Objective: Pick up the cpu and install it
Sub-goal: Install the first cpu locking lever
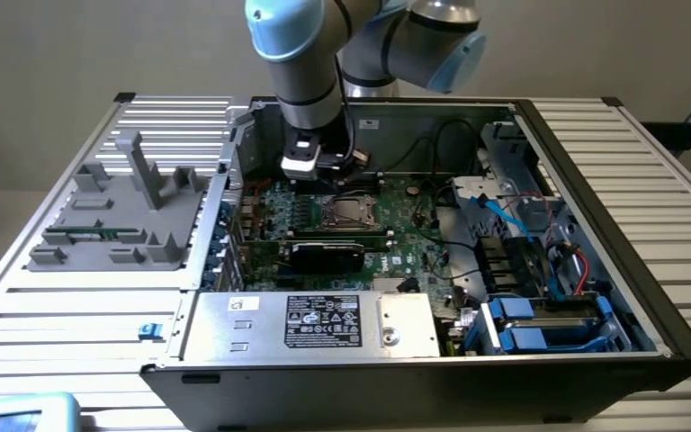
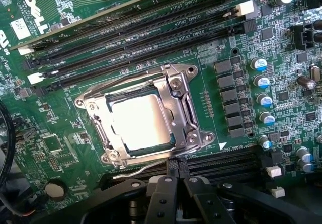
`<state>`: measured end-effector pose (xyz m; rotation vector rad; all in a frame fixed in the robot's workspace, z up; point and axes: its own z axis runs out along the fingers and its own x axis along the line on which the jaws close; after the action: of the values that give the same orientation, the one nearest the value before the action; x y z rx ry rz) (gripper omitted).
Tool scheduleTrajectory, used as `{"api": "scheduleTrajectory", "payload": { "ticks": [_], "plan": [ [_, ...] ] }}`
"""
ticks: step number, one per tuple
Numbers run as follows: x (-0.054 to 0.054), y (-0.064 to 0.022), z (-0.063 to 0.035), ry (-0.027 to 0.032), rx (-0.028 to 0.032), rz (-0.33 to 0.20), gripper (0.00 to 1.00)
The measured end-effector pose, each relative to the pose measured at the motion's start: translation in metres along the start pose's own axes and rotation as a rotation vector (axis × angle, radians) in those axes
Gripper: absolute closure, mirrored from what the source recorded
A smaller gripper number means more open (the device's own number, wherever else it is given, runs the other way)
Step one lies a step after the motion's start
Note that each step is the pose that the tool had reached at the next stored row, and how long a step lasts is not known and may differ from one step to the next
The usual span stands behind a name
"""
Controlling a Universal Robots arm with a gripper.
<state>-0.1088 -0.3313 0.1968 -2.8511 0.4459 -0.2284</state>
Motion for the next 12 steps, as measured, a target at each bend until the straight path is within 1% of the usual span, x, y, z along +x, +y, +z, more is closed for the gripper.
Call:
{"api": "scheduleTrajectory", "payload": {
  "ticks": [12],
  "plan": [
    [0.0021,0.0016,0.0023,0.0001,0.0001,0.000,0.89]
  ]
}}
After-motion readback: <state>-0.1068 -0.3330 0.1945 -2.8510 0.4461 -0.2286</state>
